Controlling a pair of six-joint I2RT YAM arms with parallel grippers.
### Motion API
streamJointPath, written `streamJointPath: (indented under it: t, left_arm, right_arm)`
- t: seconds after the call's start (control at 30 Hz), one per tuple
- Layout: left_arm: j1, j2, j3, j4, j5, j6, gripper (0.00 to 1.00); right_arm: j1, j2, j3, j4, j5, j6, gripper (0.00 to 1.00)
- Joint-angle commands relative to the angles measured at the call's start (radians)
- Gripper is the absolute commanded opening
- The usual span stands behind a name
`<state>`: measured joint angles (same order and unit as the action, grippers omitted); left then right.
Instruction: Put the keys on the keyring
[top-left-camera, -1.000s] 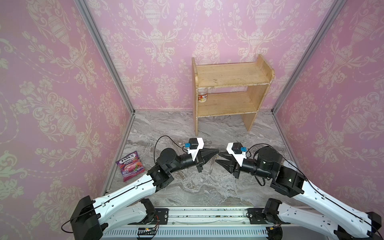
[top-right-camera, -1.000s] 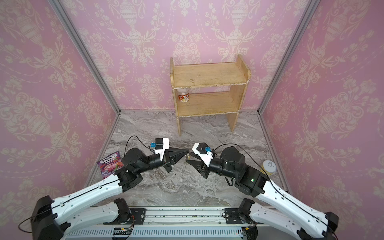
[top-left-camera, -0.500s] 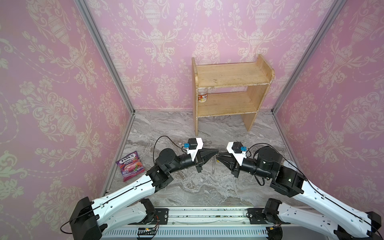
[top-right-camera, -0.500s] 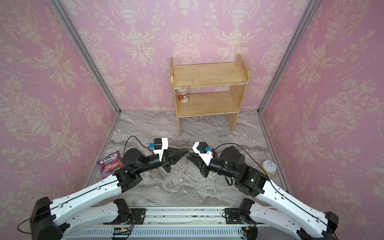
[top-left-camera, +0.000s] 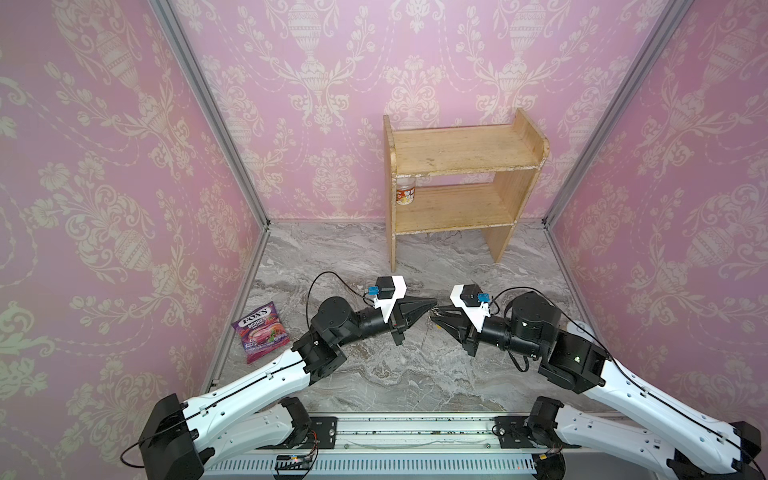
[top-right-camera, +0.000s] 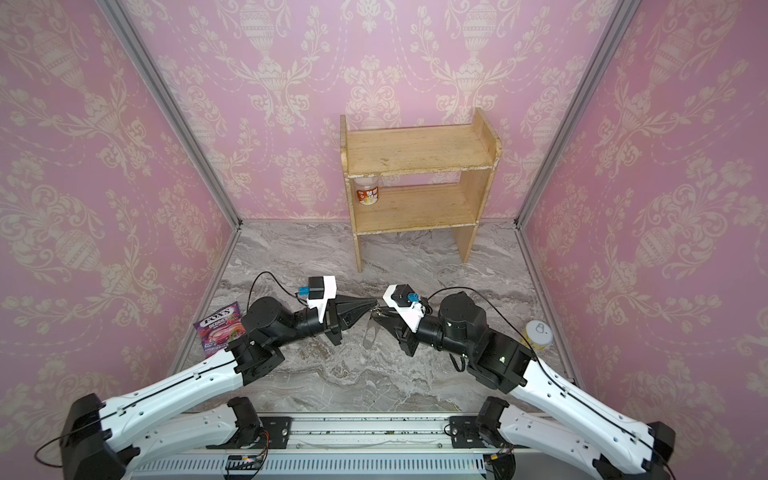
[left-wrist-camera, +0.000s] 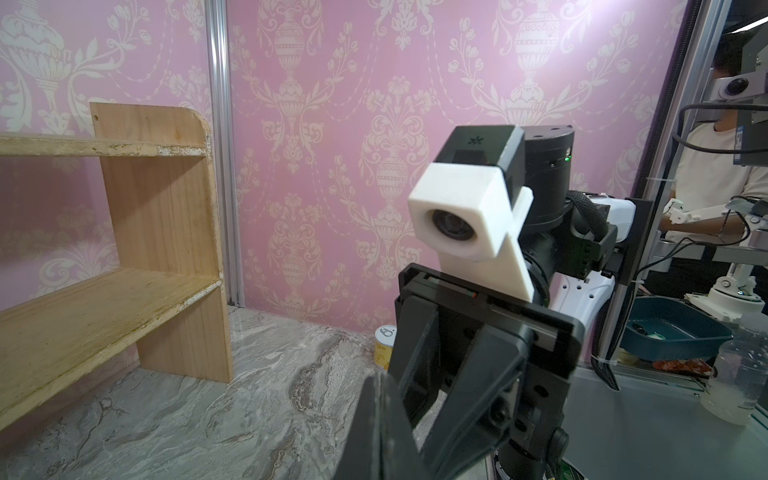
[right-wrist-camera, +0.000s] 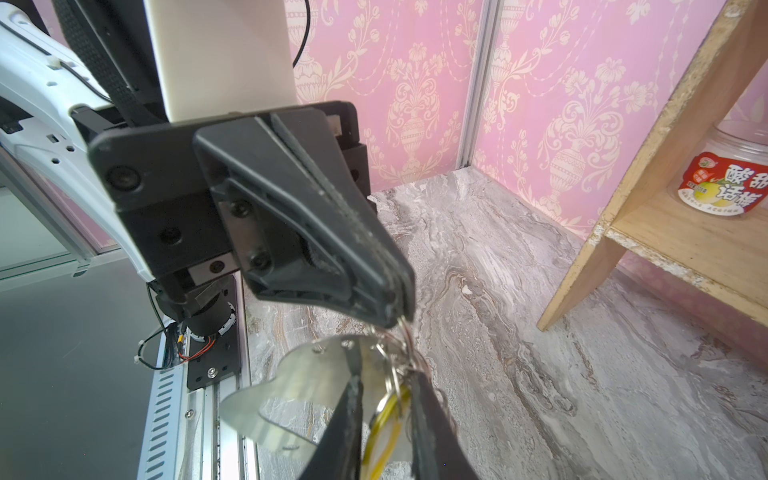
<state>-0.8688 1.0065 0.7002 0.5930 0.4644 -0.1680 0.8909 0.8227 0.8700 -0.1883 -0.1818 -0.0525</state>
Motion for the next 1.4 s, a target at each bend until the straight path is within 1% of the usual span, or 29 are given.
streamJointPath:
  t: [0.0,0.17,0.37,0.77,1.03,1.17,1.27,1.33,1.37]
  left_arm:
    - [-0.007,-0.024,0.025,-0.003,0.005,0.002,0.0]
    - [-0.007,-0.031,0.025,-0.015,-0.001,0.012,0.0]
    - [-0.007,-0.034,0.023,-0.016,-0.011,0.018,0.0]
    - [-0.007,-0.034,0.003,-0.04,-0.032,0.034,0.0]
    - [-0.007,-0.027,-0.009,-0.048,-0.042,0.039,0.0]
    - [-0.007,-0.026,-0.016,-0.048,-0.05,0.041,0.0]
    - [-0.008,-0.034,-0.022,-0.049,-0.061,0.042,0.17]
    - [-0.007,-0.041,-0.028,-0.05,-0.068,0.042,0.34]
    - [-0.007,-0.046,-0.031,-0.051,-0.073,0.042,0.4]
  right_arm:
    - [0.008,-0.002,-0.012,-0.01,0.02,0.005,0.2]
    - [0.008,-0.019,0.003,-0.054,0.042,-0.006,0.13]
    - [0.008,-0.029,0.035,-0.124,0.062,-0.024,0.0]
    - [0.008,-0.037,0.159,-0.264,0.088,-0.12,0.0]
    - [0.017,0.001,0.252,-0.352,0.097,-0.214,0.0]
    - [0.036,0.034,0.294,-0.396,0.122,-0.272,0.0]
    - [0.059,0.061,0.34,-0.426,0.161,-0.309,0.0]
    - [0.073,0.076,0.359,-0.442,0.183,-0.332,0.0]
    - [0.081,0.082,0.368,-0.449,0.193,-0.341,0.0]
